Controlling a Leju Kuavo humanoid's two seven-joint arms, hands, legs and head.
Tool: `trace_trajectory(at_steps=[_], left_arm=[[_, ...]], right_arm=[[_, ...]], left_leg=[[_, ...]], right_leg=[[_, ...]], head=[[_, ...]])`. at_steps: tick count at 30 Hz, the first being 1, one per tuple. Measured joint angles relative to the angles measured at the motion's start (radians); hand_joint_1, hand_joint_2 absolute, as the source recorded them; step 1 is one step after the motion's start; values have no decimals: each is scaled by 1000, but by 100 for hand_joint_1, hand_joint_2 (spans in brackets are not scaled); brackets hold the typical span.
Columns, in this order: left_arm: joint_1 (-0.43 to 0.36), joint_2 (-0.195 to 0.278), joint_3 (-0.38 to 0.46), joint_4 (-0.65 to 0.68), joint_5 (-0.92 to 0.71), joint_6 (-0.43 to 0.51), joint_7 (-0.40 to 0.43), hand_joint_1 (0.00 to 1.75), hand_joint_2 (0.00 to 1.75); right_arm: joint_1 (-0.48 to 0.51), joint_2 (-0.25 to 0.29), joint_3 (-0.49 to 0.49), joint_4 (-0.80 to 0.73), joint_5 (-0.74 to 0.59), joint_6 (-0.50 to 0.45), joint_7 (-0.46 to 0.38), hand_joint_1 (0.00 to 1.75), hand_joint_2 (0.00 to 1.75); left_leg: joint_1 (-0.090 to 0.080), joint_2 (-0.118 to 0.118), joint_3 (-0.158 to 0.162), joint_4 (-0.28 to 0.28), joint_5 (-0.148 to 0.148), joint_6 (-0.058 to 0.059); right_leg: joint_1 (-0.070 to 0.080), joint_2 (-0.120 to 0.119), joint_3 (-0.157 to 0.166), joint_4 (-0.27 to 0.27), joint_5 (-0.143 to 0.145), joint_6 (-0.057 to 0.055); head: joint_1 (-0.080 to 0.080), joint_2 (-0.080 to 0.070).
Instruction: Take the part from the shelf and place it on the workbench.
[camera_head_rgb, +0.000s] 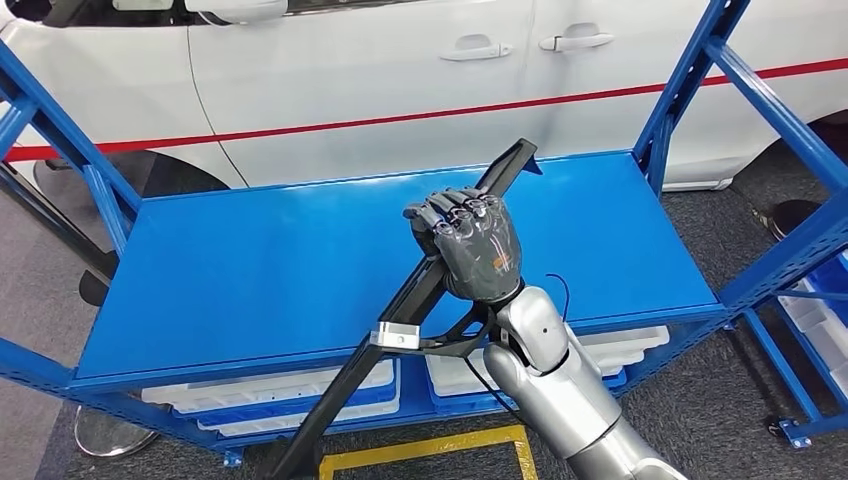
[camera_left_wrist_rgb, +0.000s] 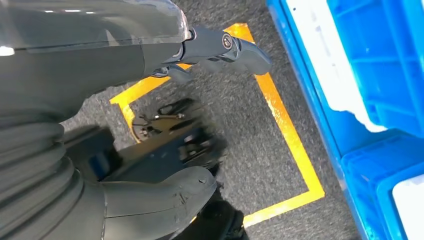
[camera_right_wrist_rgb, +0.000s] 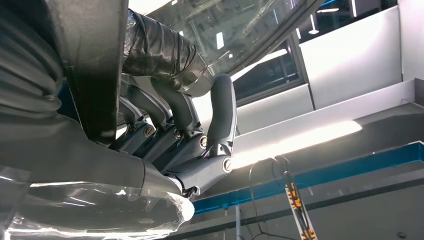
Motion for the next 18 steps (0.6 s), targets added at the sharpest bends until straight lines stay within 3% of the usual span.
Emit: trace_trajectory(at_steps=[2, 5, 7, 10, 11, 12, 13, 16, 18], left_arm=[[-3, 0, -2, 0, -1, 1, 0, 0, 175], [-3, -2, -5, 0, 1, -1, 5, 0, 175], [-1, -5, -5, 0, 1, -6, 15, 0, 175], [6, -10, -9, 0, -9, -10, 28, 0, 175], [11, -10, -13, 0, -14, -9, 31, 0, 175], [18, -10, -16, 0, -19, -9, 33, 0, 175], [24, -11, -19, 0, -23, -8, 36, 0, 175], [36, -14, -26, 0, -30, -1, 43, 0, 175], [38, -16, -28, 0, -31, 6, 56, 0, 175]], right_arm=[[-3, 0, 4, 0, -7, 0, 0, 175, 175], [-5, -1, 14, 1, -13, 0, -1, 175, 175], [-5, -1, 22, 3, -15, -1, -1, 175, 175], [4, -1, 33, 3, -23, -1, -1, 175, 175], [13, -2, 38, 3, -29, -1, -2, 175, 175], [24, -2, 42, 2, -39, -1, -4, 175, 175], [36, -3, 48, -1, -53, -1, -9, 175, 175], [66, -2, 69, -29, -112, -1, -43, 175, 175], [83, 0, 87, -50, -181, -1, -89, 175, 175]], left_leg=[[-6, 0, 50, -104, 31, 12], [-9, 0, 58, -128, 36, 23], [-4, 0, 64, -141, 45, 33], [-2, 2, 65, -146, 49, 43], [-2, 2, 65, -145, 48, 43], [-2, 2, 65, -144, 47, 43], [-1, 1, 65, -141, 45, 41], [-1, -1, 63, -125, 33, 30], [-4, -2, 61, -118, 29, 21]], right_leg=[[1, 0, -2, 1, 1, 7], [0, -1, -4, 0, 3, 24], [-1, -1, -14, 27, -18, 35], [-4, 0, -91, 194, -108, 46], [-6, -1, -117, 248, -127, 49], [-8, -1, -129, 273, -128, 51], [-11, -1, -122, 259, -109, 53], [-14, -1, -28, 72, -24, 50], [-11, 1, 1, 12, -11, 42]], head=[[0, 0], [0, 0], [0, 0], [1, 0], [1, 0], [0, 0], [1, 0], [1, 0], [0, 0]])
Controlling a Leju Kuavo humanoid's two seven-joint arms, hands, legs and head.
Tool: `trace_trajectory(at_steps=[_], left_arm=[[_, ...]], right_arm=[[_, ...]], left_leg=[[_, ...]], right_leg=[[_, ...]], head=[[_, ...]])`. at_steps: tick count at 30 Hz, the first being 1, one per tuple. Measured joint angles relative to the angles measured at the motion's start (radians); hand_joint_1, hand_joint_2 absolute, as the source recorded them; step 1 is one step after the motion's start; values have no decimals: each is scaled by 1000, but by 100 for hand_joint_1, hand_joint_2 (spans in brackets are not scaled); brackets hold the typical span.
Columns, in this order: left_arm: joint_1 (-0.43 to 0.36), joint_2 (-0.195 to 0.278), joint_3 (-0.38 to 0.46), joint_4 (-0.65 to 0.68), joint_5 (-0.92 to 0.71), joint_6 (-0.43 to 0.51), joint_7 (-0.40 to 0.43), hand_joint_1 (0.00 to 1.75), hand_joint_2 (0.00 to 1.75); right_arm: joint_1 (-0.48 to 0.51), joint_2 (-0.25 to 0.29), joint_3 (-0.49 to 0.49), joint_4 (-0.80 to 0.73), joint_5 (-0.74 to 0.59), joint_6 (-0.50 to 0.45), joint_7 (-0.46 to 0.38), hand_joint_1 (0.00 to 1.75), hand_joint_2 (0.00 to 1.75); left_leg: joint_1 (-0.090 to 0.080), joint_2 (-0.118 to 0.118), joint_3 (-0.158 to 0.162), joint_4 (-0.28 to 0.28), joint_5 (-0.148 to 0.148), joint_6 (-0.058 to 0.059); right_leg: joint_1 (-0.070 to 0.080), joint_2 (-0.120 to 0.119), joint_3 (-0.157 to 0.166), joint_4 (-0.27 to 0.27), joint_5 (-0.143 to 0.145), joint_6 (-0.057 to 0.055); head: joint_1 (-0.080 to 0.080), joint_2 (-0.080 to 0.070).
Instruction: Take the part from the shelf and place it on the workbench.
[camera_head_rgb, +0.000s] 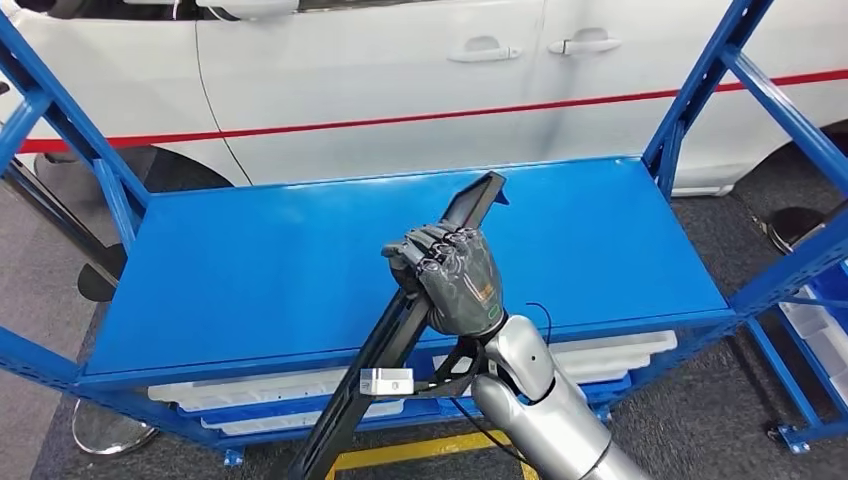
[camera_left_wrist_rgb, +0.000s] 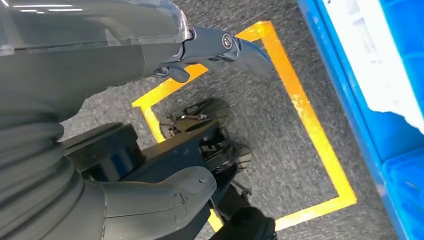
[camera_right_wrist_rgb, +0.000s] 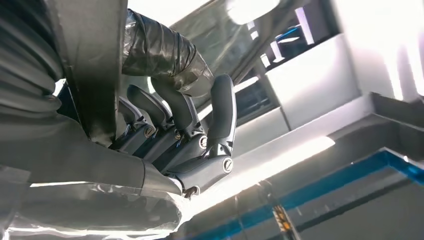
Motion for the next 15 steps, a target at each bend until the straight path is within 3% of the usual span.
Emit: trace_trajectory(at_steps=[2, 4, 7, 9, 10, 11, 13, 15], left_arm=[[-1, -4, -1, 0, 4, 7, 24, 0, 175], [-4, -9, -1, 0, 8, 12, 42, 0, 175], [-8, -14, -2, 0, 9, 12, 50, 0, 175], [-8, -15, -2, 0, 8, 11, 53, 0, 175], [-9, -15, -2, 0, 6, 11, 56, 0, 175], [-10, -15, -3, 0, 3, 11, 58, 0, 175], [-18, -15, -5, 0, -3, 12, 63, 0, 175], [-28, -15, -9, 0, -7, 11, 67, 0, 175]], right_arm=[[7, 7, 22, -19, -90, 0, -52, 175, 175], [-4, 19, 43, -37, -142, -1, -72, 175, 175], [-16, 31, 62, -54, -148, -1, -68, 175, 175], [-15, 32, 65, -55, -148, -1, -70, 175, 175], [-15, 32, 66, -56, -146, -1, -72, 175, 175], [-15, 32, 66, -58, -143, -1, -74, 175, 175], [-15, 33, 68, -66, -130, -1, -76, 175, 175], [-15, 34, 69, -76, -114, -1, -75, 175, 175]], left_leg=[[0, 0, -1, 0, 0, -9], [3, 1, -10, 23, -21, -19], [7, 2, -74, 176, -115, -31], [8, 2, -109, 267, -149, -35], [8, 2, -104, 265, -140, -35], [8, 2, -79, 225, -115, -33], [7, 2, -2, 90, -62, -26], [2, 1, 36, 10, -41, -17]], right_leg=[[2, 3, -2, -2, 2, -12], [0, 3, -2, -8, 7, -25], [-1, -1, -5, -12, 13, -37], [1, -4, -10, -10, 16, -39], [2, -5, -14, -8, 18, -38], [2, -4, -16, -6, 20, -37], [3, -4, -20, -2, 24, -32], [5, -4, -23, -1, 30, -22]], head=[[0, 0], [0, 0], [0, 0], [0, 0], [0, 0], [0, 0], [0, 0], [0, 0]])
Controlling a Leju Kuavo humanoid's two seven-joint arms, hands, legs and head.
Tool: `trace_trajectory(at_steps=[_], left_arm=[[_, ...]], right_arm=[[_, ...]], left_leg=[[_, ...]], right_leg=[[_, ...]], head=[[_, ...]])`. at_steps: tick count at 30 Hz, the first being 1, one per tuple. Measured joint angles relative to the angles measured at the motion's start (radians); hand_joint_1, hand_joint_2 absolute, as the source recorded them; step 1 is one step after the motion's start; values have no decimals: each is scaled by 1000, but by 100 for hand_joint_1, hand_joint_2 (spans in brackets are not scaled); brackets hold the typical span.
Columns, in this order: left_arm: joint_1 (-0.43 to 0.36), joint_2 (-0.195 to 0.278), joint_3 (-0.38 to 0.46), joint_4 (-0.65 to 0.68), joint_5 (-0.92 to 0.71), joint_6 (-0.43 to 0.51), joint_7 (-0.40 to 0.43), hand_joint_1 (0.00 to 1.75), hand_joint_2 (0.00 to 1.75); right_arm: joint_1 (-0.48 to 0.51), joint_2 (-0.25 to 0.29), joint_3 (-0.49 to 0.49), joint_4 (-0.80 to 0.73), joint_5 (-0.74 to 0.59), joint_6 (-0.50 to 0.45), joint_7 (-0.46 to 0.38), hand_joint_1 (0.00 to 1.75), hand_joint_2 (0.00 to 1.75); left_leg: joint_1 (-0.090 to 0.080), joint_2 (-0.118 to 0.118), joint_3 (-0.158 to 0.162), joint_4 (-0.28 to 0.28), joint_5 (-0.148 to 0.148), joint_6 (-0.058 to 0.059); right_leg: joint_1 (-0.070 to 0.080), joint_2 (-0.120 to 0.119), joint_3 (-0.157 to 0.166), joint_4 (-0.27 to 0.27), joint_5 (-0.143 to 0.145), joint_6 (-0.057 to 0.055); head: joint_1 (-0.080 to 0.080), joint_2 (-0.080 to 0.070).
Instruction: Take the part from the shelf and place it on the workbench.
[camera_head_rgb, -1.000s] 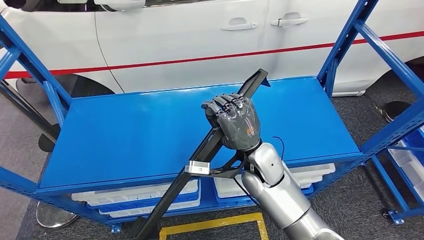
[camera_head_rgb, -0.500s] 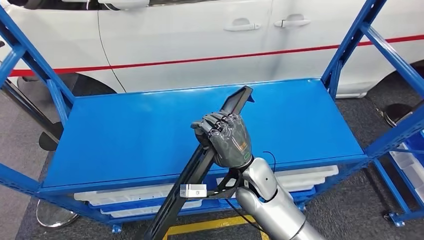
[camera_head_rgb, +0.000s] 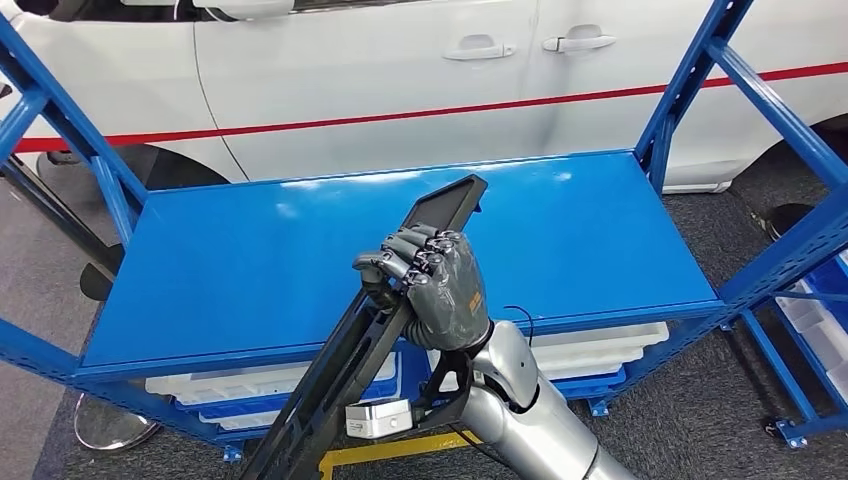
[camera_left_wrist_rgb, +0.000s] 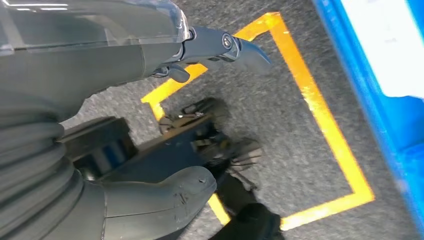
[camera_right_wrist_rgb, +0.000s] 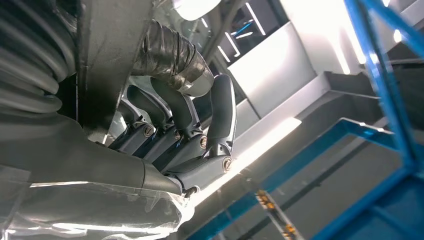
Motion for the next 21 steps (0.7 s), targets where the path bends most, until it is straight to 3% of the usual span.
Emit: trace_trajectory(at_steps=[3, 4, 6, 8, 9, 10, 11, 13, 15, 17, 19, 21], left_arm=[[-5, -1, -5, 0, -3, -1, 3, 0, 175], [-6, -1, -6, 0, -3, -1, 4, 0, 175], [-9, -2, -9, 0, -3, -1, 4, 0, 175], [-10, -2, -10, 0, -3, -2, 4, 0, 175], [-10, -2, -10, 0, -3, -2, 5, 0, 175], [-9, -2, -10, 0, -3, -2, 5, 0, 175], [-9, -2, -10, 0, -3, -2, 6, 0, 175], [-10, -2, -11, 0, -5, -3, 7, 0, 175], [-11, -3, -13, 0, -9, -3, 7, 0, 175], [-13, -4, -14, 0, -12, -3, 8, 0, 175], [-13, -4, -15, 0, -14, -3, 9, 0, 175], [-13, -4, -16, 0, -14, -3, 9, 0, 175]], right_arm=[[1, 0, 4, -12, 14, 0, 1, 175, 175], [1, 0, 5, -14, 16, 0, 2, 175, 175], [2, 0, 6, -17, 18, 0, 2, 175, 175], [4, -1, 6, -19, 18, 0, 2, 175, 175], [6, -2, 7, -19, 18, 0, 2, 175, 175], [8, -2, 7, -19, 19, 0, 2, 175, 175], [10, -2, 7, -20, 21, 0, 2, 175, 175], [11, -2, 8, -25, 26, 0, 4, 175, 175], [11, -2, 8, -31, 32, 0, 10, 175, 175], [12, -2, 9, -35, 40, 0, 22, 175, 175], [11, -1, 9, -37, 49, 0, 38, 175, 175], [8, 0, 9, -37, 59, 0, 52, 175, 175]], left_leg=[[-2, 1, -3, -12, 14, 16], [0, 3, -5, -16, 23, 24], [2, 6, -15, -23, 40, 37], [0, 8, -33, -22, 52, 43], [-2, 8, -43, -22, 58, 43], [-4, 9, -51, -20, 64, 43], [-5, 9, -59, -19, 69, 42], [-7, 8, -70, -15, 76, 38], [-9, 7, -75, -13, 84, 29], [-9, 7, -78, -15, 94, 17], [-7, 6, -87, -7, 87, 5], [-4, 5, -113, 56, 25, -5]], right_leg=[[-1, 1, -1, -5, 9, 19], [-2, 2, -6, 4, -3, 24], [-4, 3, -36, 80, -70, 30], [-4, 3, -83, 211, -151, 35], [-4, 3, -95, 258, -170, 36], [-4, 3, -88, 269, -170, 36], [-3, 3, -60, 240, -152, 34], [-1, 3, 36, 102, -109, 24], [6, 3, 97, 2, -87, 14], [11, 3, 100, -15, -79, 5], [6, 0, 93, -26, -65, -8], [-1, -3, 77, -31, -47, -19]], head=[[0, 0], [0, 0], [1, 0], [0, 0], [1, 0], [0, 0], [0, 0], [0, 0], [0, 0], [0, 0], [0, 0], [0, 0]])
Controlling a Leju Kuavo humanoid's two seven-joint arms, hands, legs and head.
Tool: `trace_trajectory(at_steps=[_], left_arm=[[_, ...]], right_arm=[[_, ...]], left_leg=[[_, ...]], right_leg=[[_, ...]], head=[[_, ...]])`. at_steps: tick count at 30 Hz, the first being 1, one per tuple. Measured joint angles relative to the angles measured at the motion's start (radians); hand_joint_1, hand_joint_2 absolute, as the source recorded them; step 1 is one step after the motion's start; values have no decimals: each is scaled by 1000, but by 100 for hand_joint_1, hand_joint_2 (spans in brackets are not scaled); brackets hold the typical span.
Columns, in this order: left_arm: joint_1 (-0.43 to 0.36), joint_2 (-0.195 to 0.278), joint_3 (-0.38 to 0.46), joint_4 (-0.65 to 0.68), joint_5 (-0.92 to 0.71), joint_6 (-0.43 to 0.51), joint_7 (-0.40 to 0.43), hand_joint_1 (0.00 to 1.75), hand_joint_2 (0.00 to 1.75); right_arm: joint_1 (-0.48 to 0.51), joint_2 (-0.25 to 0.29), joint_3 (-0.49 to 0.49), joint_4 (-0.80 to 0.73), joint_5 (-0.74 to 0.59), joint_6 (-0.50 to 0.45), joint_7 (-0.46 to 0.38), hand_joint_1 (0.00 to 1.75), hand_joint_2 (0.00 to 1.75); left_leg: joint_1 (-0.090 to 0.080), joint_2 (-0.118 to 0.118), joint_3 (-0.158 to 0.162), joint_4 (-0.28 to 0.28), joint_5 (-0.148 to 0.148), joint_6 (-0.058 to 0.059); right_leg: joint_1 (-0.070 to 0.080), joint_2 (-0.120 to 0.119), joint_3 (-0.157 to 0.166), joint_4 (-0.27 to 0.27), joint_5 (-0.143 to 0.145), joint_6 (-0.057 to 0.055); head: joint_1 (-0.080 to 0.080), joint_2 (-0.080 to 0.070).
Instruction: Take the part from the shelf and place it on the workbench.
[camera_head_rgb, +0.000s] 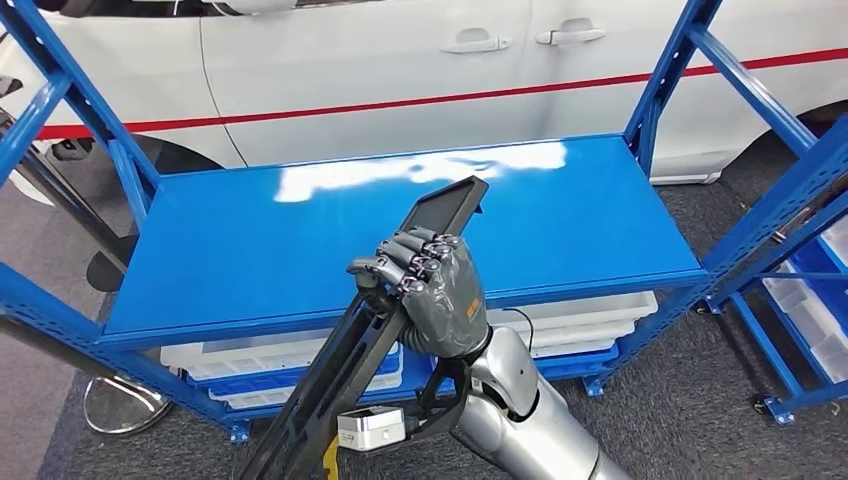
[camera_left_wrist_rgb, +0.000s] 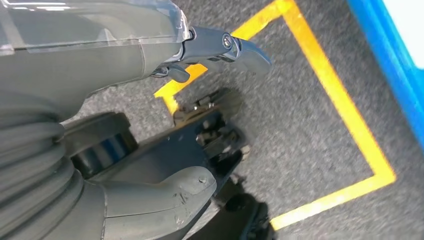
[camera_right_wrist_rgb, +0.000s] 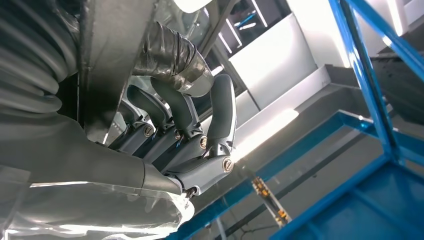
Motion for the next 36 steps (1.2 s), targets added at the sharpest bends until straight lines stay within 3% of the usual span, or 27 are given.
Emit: trace_trajectory(at_steps=[2, 3, 4, 5, 8, 9, 13, 15, 17, 18, 19, 20, 22, 24, 26, 28, 29, 31, 33, 34, 36], left_arm=[[0, 0, -1, 0, 0, 0, 0, 0, 175], [0, 0, -1, 0, 0, 0, 0, 0, 175], [0, 0, -1, 0, 0, 0, 0, 0, 175], [0, 0, -1, 0, 0, 0, 0, 0, 175], [-2, 0, -1, 0, 0, -1, 0, 0, 175], [-3, 0, -1, 0, 0, -1, 0, 0, 175], [-4, -2, -2, 0, 0, -1, -1, 0, 175], [-7, -4, -2, 0, 0, -1, -1, 0, 175], [-8, -4, -3, 0, 0, -1, -1, 0, 175], [-8, -4, -3, 0, 0, -1, -1, 0, 175], [-7, -4, -3, 0, 0, -1, -1, 0, 175], [-7, -4, -3, 0, 0, -1, -1, 0, 175], [-7, -4, -3, 0, 0, -1, -1, 0, 175], [-7, -6, -3, 0, 0, -2, -1, 0, 175], [-7, -7, -4, 0, 0, -2, -1, 0, 175], [-7, -8, -4, 0, 0, -2, -1, 0, 175], [-7, -8, -4, 0, 0, -2, 0, 0, 175], [-6, -8, -4, 0, 0, -3, 0, 0, 175], [-6, -8, -4, 0, 0, -3, 0, 0, 175], [-6, -8, -4, 0, 0, -3, 0, 0, 175], [-6, -8, -4, 0, 0, -3, 0, 0, 175]], right_arm=[[-2, 0, 0, 1, 8, 0, 10, 175, 175], [-2, 0, -1, 3, 11, 0, 14, 175, 175], [-2, 0, -2, 5, 13, 0, 17, 175, 175], [-2, 0, -3, 7, 15, 0, 20, 175, 175], [-5, 0, -6, 9, 16, 0, 24, 175, 175], [-6, 0, -7, 10, 16, 0, 25, 175, 175], [-11, 0, -10, 11, 16, 0, 25, 175, 175], [-12, 0, -14, 11, 16, 0, 25, 175, 175], [-12, -1, -17, 11, 16, 0, 25, 175, 175], [-12, -2, -18, 12, 16, 0, 25, 175, 175], [-12, -2, -19, 13, 16, 0, 25, 175, 175], [-12, -3, -20, 14, 16, 0, 25, 175, 175], [-14, -3, -20, 16, 16, 0, 29, 175, 175], [-20, -3, -20, 17, 16, 0, 38, 175, 175], [-29, -2, -21, 21, 16, 3, 50, 175, 175], [-35, -3, -22, 30, 16, 7, 60, 175, 175], [-38, -2, -22, 35, 16, 10, 63, 175, 175], [-42, -2, -22, 44, 15, 14, 64, 175, 175], [-42, -2, -22, 54, 15, 16, 65, 175, 175], [-41, -2, -22, 58, 15, 16, 65, 175, 175], [-39, -2, -22, 66, 15, 17, 65, 175, 175]], left_leg=[[4, 0, -39, 122, -84, -9], [7, 0, -49, 173, -108, -13], [9, 0, -43, 194, -112, -16], [11, 0, -19, 176, -99, -18], [12, -1, 108, -6, -50, -15], [10, -3, 132, -47, -46, -10], [5, -4, 128, -70, -25, 20], [8, -1, 112, -76, -4, 38], [6, 2, 85, -76, 18, 48], [4, 2, 71, -75, 29, 48], [1, 2, 56, -75, 39, 49], [-1, 2, 42, -75, 49, 48], [-4, 2, 19, -74, 69, 45], [-8, 1, 4, -73, 87, 38], [-8, 1, -1, -75, 104, 27], [-5, 0, -5, -78, 113, 15], [-4, -1, -12, -67, 96, 9], [1, -2, -39, 13, 9, -2], [6, -2, -67, 137, -78, -11], [8, -2, -70, 182, -90, -14], [11, -2, -28, 182, -56, -19]], right_leg=[[1, -1, -24, 4, 15, -3], [1, -2, -38, 7, 23, -3], [1, -2, -51, 10, 31, -1], [0, -2, -63, 13, 38, 1], [-3, -2, -91, 24, 56, 14], [-3, -1, -95, 26, 62, 20], [-3, 1, -101, 24, 79, 46], [-5, 4, -126, 76, 20, 52], [-6, 5, -167, 200, -78, 54], [-5, 5, -181, 260, -107, 55], [-5, 5, -182, 296, -114, 55], [-5, 5, -165, 297, -102, 53], [-1, 5, -76, 201, -61, 42], [6, 4, 23, 67, -55, 29], [14, 4, 54, 8, -61, 20], [13, 2, 45, -1, -41, 11], [11, 0, 39, -5, -29, 3], [6, -5, 16, -11, -3, -8], [7, -6, -17, -10, 22, -12], [6, -7, -34, -9, 34, -10], [5, -8, -72, -2, 57, -5]], head=[[-1, 0], [-1, 0], [-1, 0], [-1, 0], [0, 0], [0, 0], [0, 0], [0, 0], [0, 0], [0, 0], [0, 0], [0, 0], [0, 0], [0, 0], [0, 0], [1, 0], [0, 0], [-2, 0], [-3, 0], [-3, 0], [-3, 0]])
